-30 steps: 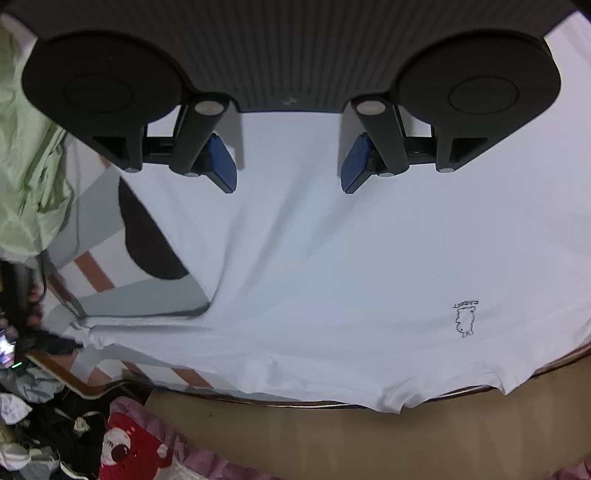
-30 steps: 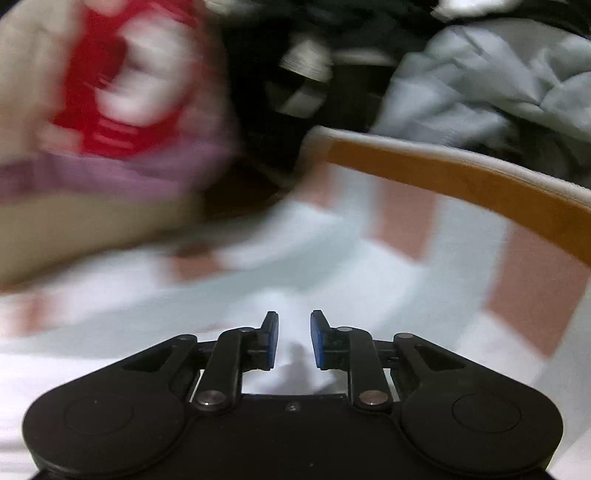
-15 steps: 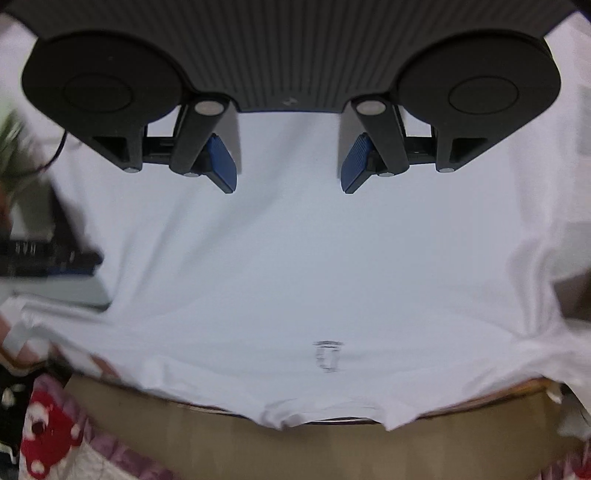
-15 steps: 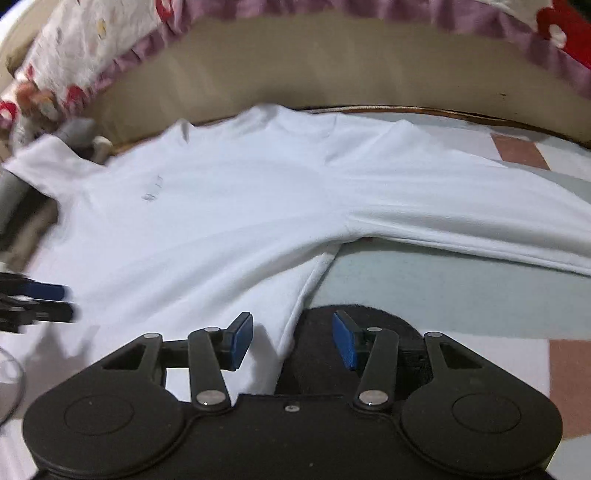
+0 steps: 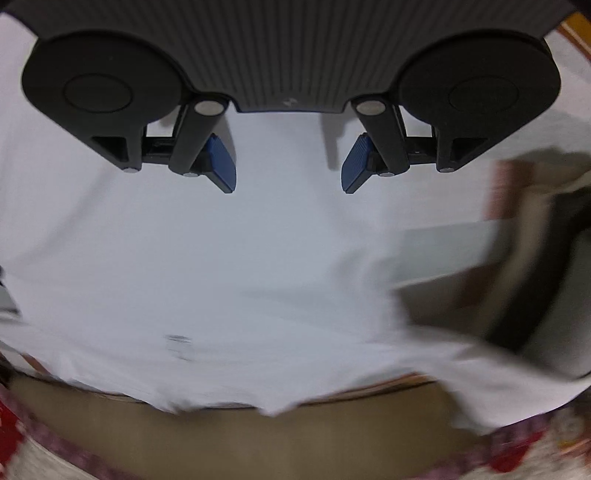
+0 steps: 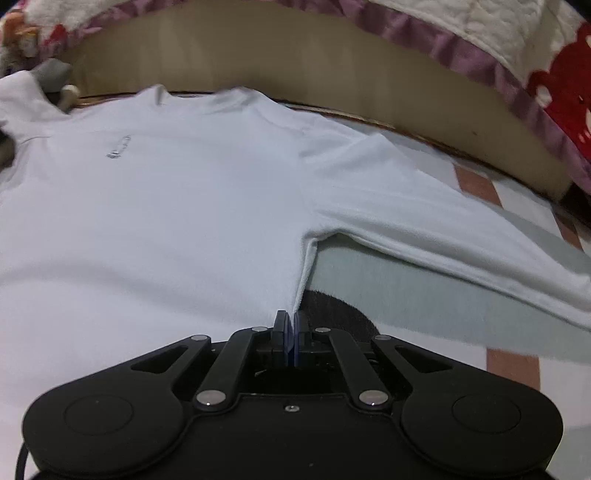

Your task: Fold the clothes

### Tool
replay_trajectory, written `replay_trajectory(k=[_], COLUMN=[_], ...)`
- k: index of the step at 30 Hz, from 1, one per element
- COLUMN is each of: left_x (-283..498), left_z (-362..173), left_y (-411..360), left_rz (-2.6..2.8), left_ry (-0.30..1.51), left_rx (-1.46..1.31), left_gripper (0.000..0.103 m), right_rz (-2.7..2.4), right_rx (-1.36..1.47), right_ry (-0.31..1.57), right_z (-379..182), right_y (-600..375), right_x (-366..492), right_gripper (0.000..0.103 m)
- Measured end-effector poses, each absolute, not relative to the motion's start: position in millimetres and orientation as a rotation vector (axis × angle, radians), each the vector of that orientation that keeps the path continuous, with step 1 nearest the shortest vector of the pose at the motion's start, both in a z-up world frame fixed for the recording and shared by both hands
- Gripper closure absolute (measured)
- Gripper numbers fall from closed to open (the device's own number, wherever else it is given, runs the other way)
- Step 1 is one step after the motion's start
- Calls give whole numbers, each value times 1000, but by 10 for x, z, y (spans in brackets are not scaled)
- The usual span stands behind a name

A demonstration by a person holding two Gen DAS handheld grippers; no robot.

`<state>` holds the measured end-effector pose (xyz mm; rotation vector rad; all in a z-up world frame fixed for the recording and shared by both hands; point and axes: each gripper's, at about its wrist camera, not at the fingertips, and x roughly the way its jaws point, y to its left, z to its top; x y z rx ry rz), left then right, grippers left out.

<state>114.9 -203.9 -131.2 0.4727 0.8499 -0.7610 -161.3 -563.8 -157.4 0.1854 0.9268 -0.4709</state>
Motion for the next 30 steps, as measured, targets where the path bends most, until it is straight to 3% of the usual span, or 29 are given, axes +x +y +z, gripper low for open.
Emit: replay_trajectory(k=[1, 5, 10, 15, 16, 18, 19, 25, 27, 30], left_x=[1262, 1747, 2163, 2363, 2420, 2538, 2580, 2502, 2477, 2541], left_z=[-1341, -1465, -1451, -1536, -1583, -1673, -1711, -1763, -1775, -1745], left_y=[-1896, -1400, -1498, -2112, -2184, -2215, -2202, -2110, -2129, -2091], left_rz=[-736, -675, -754, -806, -789, -730, -708, -669, -631, -597], left_ry=[843, 844, 806, 735, 736, 768, 782, 726, 714, 747], left_rx=[447, 261, 75, 208, 211, 201, 193, 248, 257, 213], left_gripper=[40, 40, 40, 36, 41, 89, 90, 85, 75, 67], right_rz=[-492, -727, -534, -304, -295, -287, -295, -341, -351, -354], right_rx=[199, 171, 164, 254, 260, 248, 231, 238, 230, 230], right_ry=[940, 985, 883, 833, 850, 876, 883, 878, 875, 870], right_z=[-1566, -1435, -1198, -1293, -1346, -1427, -1461, -1591, -1601, -1601], right_y=[-5647, -5553, -5214, -5093, -5101, -5144, -5167, -5402, -5427, -5463], right_x=[-1593, -1435, -1082, -531, -440, -287, -261, -346, -400, -460], right_gripper=[100, 74, 58, 55, 55, 55, 55, 54, 50, 48])
